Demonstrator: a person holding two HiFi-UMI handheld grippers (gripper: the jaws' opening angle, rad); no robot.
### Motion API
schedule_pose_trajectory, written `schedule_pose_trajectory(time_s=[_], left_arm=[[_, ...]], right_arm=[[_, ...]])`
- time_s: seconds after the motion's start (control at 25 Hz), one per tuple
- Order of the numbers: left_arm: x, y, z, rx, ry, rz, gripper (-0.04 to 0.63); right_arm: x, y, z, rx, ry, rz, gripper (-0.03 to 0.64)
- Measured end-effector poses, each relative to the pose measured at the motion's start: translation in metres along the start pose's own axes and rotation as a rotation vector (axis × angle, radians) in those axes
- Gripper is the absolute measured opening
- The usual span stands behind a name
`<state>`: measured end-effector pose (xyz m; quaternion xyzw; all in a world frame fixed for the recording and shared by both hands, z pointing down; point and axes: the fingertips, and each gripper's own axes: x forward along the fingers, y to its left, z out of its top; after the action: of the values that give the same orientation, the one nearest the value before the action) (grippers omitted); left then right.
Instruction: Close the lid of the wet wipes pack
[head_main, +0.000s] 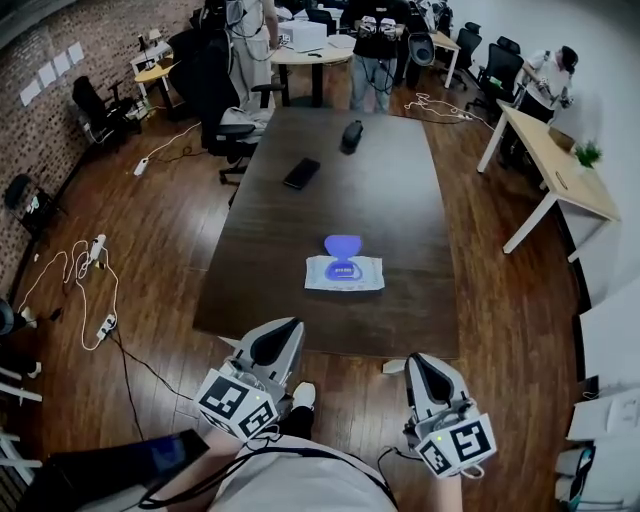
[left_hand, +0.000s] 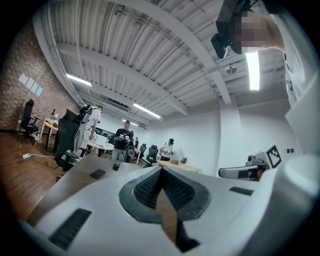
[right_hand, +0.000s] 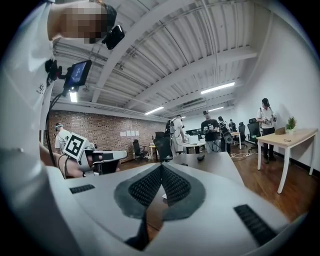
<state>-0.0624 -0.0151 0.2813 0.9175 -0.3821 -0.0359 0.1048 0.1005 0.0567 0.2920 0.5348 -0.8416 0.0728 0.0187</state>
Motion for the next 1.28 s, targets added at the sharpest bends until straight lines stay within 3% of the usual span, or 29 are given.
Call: schedule_pose_trajectory(time_s=[0.32,0.64,0.88,1.28], left_arm=[[0.062,0.082,0.012,-0.014,0.019,-0.052,0.000],[0.121,0.108,0.008,-0.021,0.049,-0.133,0.000],[0.146,0.116,-0.012,-0.045,0.103,-0.102,0.000],[0.185,0.129,-0.043,-0.078,0.109,0.019,0.000]], right_arm=[[0.097,-0.020,0.019,-0.019,0.003,-0.019,0.005],[0.142,-0.053,0.015,-0.002,0.036,-0.067,0.005],[0.166,-0.081,0.007,0.021,0.053,-0.021,0.005],[0.221,-0.126,-0.034,0.027,0.118,0.141,0.005]])
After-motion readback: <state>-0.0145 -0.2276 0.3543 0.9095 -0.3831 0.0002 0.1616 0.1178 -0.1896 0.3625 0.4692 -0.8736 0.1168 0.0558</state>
